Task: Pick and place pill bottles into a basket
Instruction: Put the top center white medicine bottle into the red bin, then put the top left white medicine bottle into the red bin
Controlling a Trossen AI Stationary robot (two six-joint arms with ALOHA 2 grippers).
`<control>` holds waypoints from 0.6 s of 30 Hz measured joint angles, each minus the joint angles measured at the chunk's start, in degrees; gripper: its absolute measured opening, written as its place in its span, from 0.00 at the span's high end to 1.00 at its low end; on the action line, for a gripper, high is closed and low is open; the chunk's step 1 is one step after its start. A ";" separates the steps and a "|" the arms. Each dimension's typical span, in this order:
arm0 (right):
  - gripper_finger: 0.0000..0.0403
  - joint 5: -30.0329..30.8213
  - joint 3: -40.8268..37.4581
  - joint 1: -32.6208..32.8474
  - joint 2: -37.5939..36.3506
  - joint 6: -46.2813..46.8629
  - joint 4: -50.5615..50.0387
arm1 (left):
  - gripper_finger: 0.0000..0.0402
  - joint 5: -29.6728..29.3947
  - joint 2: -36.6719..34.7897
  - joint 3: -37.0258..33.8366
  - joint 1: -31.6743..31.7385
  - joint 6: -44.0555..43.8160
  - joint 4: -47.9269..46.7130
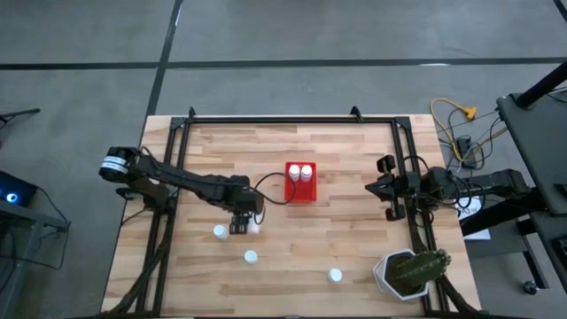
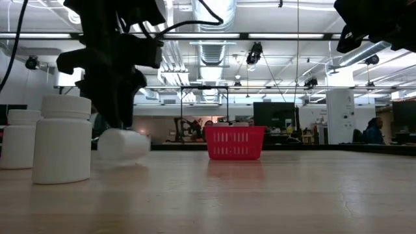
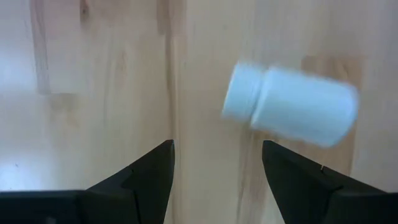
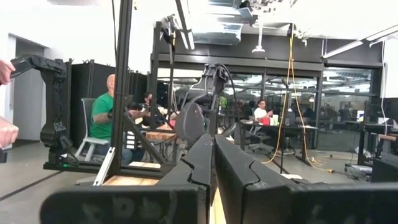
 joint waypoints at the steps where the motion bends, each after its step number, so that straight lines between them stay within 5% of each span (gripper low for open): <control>1: 0.98 0.00 0.00 0.00 0.01 0.00 0.02 | 0.44 0.00 0.02 -0.04 0.00 0.00 -0.23; 18: 0.98 0.02 0.00 0.00 0.00 -0.10 0.00 | 0.44 -0.24 0.04 0.14 0.24 -5.42 2.47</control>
